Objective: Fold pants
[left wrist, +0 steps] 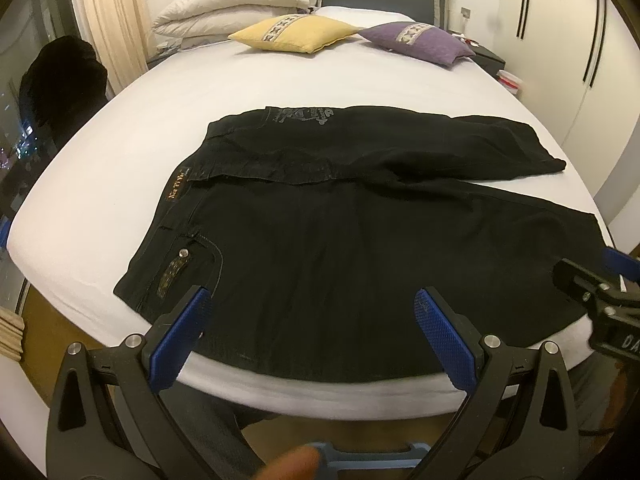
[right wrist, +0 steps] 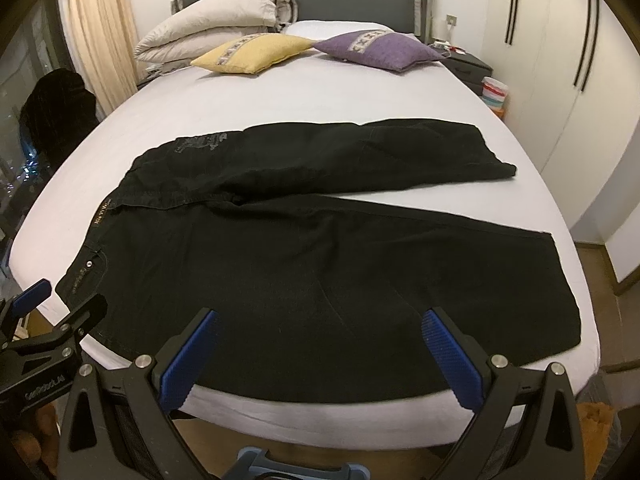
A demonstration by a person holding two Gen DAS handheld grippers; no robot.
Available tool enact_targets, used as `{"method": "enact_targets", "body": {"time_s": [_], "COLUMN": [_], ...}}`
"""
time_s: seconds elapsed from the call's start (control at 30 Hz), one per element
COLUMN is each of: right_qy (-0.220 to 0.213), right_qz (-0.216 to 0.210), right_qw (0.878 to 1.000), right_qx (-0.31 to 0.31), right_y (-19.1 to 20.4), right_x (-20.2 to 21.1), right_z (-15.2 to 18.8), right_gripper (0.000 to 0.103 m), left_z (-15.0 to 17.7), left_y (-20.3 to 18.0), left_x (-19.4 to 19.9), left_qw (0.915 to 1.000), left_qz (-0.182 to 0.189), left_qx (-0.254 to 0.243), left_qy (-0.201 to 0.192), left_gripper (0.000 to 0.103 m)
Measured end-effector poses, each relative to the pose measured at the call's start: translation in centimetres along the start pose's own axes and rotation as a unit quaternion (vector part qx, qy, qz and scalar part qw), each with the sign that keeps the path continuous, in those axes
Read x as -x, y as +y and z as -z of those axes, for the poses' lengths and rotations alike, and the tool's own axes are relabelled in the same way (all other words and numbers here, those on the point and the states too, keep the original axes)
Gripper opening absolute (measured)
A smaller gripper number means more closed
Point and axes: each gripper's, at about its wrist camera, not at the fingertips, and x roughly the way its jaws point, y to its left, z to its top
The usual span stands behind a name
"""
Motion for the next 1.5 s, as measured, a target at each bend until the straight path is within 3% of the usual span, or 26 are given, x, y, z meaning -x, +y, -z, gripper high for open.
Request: {"method": "enact_targets", "body": {"time_s": [0.2, 0.3, 0.37, 0.43, 0.5, 0.57, 0.7, 0.8, 0.93, 1.07, 1.2, 1.33, 1.37, 1.4, 1.47, 1.5], "right_qy": [-0.025, -0.05, -0.06, -0.055, -0.037, -0.018, 0.005, 0.022, 0.046, 0.064, 0.073, 0.079, 0.079, 0.08, 0.085, 0.089], "right_qz": [-0.078, -0.125, -0.148, -0.155, -0.165, -0.166, -0.183, -0.189, -0.207, -0.223, -0.232, -0.224, -0.224, -0.224, -0.219, -0.217], "right_qw": [0.993, 0.978, 0.963, 0.953, 0.948, 0.946, 0.94, 0.931, 0.914, 0.899, 0.894, 0.896, 0.896, 0.896, 0.895, 0.894], "right_qx": [0.084, 0.161, 0.217, 0.256, 0.271, 0.278, 0.287, 0.313, 0.347, 0.371, 0.376, 0.376, 0.375, 0.375, 0.379, 0.38], "right_y": [-1.3, -2.1, -2.8, -3.5, -4.3, -5.3, -6.5, -6.2, -5.8, -5.4, -5.3, -5.3, -5.4, -5.4, -5.3, -5.4], "right_x": [-0.8, -1.3, -2.2, -4.0, -6.3, -9.0, -13.7, -17.0, -20.4, -22.9, -23.9, -25.1, -25.1, -25.1, -25.3, -25.4], "right_z": [-4.5, -9.0, -12.0, -15.4, -18.1, -20.9, -23.8, -24.4, -24.2, -24.6, -24.8, -25.5, -25.6, -25.6, -25.9, -26.0], "right_gripper": [0.103, 0.103, 0.103, 0.103, 0.095, 0.082, 0.078, 0.077, 0.077, 0.075, 0.075, 0.074, 0.074, 0.074, 0.07, 0.068], "left_z": [-3.8, -7.7, -10.9, -14.7, -18.5, -21.1, -26.0, -27.3, -28.5, -29.1, -29.0, -28.8, -28.6, -28.5, -27.9, -27.4], "left_y": [2.9, 4.1, 4.7, 5.6, 6.3, 6.6, 7.4, 7.3, 7.6, 9.2, 10.6, 10.9, 10.8, 10.7, 10.5, 10.3], "left_x": [-4.3, -6.2, -8.1, -10.3, -13.2, -16.0, -23.7, -26.8, -30.7, -34.2, -36.5, -37.1, -37.0, -36.8, -36.4, -36.0], "left_qw": [0.9965, 0.996, 0.993, 0.9895, 0.9841, 0.9795, 0.9657, 0.9575, 0.9445, 0.9346, 0.9282, 0.9225, 0.9205, 0.9201, 0.9209, 0.9206], "left_qz": [0.082, 0.048, 0.034, 0.028, 0.033, 0.028, 0.048, 0.081, 0.089, 0.121, 0.159, 0.18, 0.186, 0.186, 0.166, 0.152], "left_qx": [-0.012, -0.072, -0.112, -0.139, -0.172, -0.199, -0.252, -0.27, -0.304, -0.302, -0.281, -0.276, -0.279, -0.281, -0.297, -0.311], "left_qy": [0.01, -0.023, -0.016, -0.026, -0.03, -0.014, 0.039, 0.062, 0.088, 0.143, 0.185, 0.2, 0.201, 0.199, 0.19, 0.182], "left_gripper": [0.103, 0.103, 0.103, 0.103, 0.103, 0.103, 0.103, 0.103, 0.103, 0.102, 0.085, 0.066, 0.054, 0.034, 0.014, 0.011]}}
